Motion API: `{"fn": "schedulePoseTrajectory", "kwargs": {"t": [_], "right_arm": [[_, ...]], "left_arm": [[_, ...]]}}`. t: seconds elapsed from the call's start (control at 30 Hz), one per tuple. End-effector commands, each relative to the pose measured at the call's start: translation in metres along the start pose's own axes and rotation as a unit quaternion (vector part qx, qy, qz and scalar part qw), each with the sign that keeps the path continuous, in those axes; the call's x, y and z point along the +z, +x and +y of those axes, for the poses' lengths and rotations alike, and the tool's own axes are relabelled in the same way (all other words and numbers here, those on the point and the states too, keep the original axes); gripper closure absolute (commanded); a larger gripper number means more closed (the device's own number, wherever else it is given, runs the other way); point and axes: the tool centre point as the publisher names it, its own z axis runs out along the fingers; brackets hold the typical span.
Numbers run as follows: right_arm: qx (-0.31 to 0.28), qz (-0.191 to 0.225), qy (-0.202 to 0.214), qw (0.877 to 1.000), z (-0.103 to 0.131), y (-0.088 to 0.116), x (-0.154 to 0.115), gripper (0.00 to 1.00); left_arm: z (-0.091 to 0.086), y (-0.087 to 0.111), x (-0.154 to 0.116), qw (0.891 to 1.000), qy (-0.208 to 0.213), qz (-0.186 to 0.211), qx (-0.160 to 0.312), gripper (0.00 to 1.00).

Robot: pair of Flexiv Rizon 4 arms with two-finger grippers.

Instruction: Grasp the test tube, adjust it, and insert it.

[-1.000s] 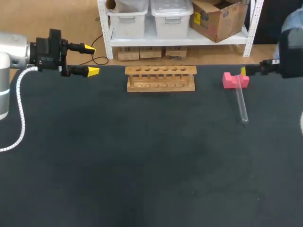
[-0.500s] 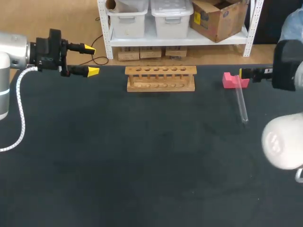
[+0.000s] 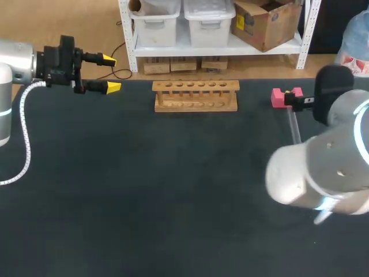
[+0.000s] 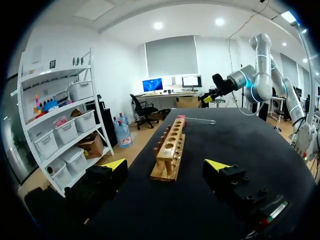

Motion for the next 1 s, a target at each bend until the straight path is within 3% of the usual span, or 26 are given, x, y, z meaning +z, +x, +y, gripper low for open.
{"fn": "schedulePoseTrajectory", "kwargs": {"t": [0.03,0.37,0.57,1.0], "right_arm": [[0.002,0.002,0.264,0.964,0.005,0.003,0.012,0.00],[0.008,0.009,0.257,0.966,0.005,0.022,0.034,0.00],[-0.014,0.011,0.218,0.976,0.007,0.033,0.045,0.00],[0.006,0.048,0.172,0.984,-0.007,0.049,0.065,0.00]], "left_arm": [[-0.001,0.001,0.000,1.000,-0.001,-0.001,0.001,0.00],[-0.001,0.001,0.000,1.000,-0.001,-0.001,0.001,0.00],[-0.001,0.001,0.000,1.000,-0.001,-0.001,0.001,0.00],[-0.001,0.001,0.000,1.000,-0.001,-0.001,0.001,0.00]]}}
